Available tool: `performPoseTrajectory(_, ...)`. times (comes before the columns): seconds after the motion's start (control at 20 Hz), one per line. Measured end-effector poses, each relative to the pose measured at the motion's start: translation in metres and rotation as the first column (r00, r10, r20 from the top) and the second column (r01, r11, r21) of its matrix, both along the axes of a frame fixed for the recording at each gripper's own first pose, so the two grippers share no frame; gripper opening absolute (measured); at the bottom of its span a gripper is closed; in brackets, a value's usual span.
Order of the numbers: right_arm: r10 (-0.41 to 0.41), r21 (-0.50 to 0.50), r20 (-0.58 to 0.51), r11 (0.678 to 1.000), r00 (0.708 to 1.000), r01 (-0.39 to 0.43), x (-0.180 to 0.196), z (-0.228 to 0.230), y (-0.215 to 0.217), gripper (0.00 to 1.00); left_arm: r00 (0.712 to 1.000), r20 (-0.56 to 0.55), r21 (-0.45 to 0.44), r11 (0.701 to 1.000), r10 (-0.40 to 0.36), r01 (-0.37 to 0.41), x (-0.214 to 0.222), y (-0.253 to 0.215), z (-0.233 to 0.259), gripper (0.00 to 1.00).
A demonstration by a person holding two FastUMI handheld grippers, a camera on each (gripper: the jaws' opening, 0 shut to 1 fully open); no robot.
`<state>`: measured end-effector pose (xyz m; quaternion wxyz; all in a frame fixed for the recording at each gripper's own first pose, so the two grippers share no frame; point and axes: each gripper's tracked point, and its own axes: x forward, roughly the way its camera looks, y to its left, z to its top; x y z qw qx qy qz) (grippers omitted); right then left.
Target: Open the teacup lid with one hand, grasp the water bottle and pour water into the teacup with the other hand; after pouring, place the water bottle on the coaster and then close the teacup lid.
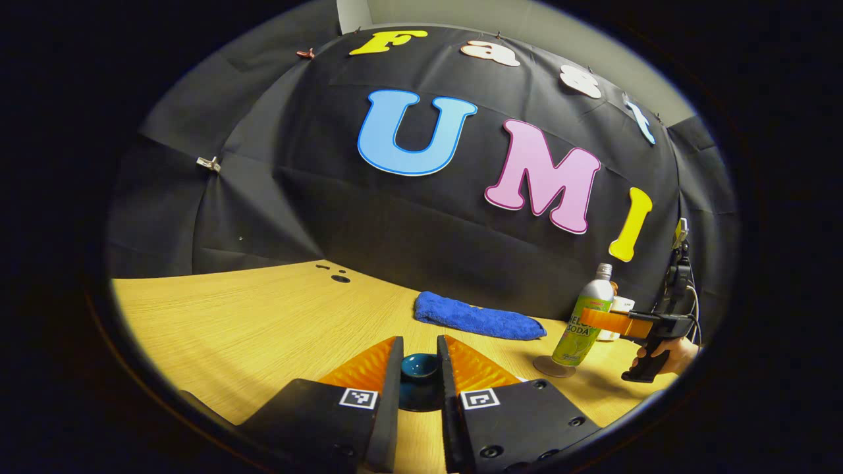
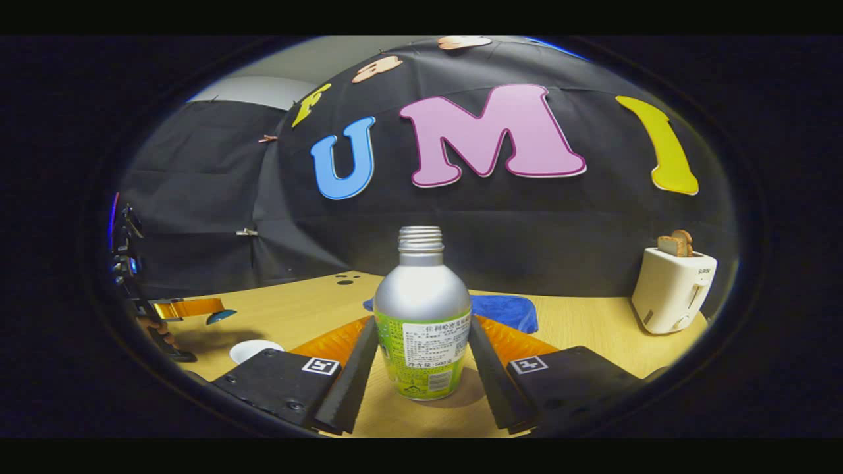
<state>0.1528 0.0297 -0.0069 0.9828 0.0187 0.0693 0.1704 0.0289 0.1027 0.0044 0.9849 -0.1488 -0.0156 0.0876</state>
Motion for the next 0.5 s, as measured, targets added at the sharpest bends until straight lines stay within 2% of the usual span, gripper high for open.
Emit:
performPoseTrajectory(0.25,-0.012,-0.054,0.001,0.998,1.0,0.012,0.009,-0.01,-0.005,0.8,1.0,0.002,-0.004,1.0,-0.003,0.003,0.0,0.0,0.0,0.31)
performPoseTrajectory(0.5,-0.022,-0.052,-0.006,0.998,1.0,0.022,0.016,-0.014,-0.009,0.8,1.0,0.003,-0.009,1.0,-0.006,0.006,0.0,0.0,0.0,0.31)
